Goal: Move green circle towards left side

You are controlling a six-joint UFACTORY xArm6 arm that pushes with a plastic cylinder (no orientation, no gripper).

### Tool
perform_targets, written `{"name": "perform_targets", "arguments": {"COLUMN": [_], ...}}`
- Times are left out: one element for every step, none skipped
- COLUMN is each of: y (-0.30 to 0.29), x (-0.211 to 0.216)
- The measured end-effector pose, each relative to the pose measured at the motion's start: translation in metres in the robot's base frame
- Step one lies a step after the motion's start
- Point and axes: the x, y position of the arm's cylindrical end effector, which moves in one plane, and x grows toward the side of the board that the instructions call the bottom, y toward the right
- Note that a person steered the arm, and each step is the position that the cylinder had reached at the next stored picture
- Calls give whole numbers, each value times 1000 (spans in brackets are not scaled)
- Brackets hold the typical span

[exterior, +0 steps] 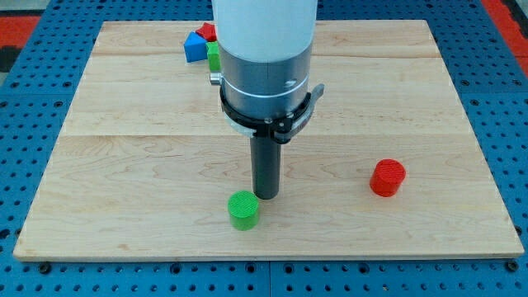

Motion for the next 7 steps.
{"name": "perform_targets", "arguments": {"y": [21,-3,-51,-68,-60,-77,-47], "x": [11,57,65,31,29,48,68]}}
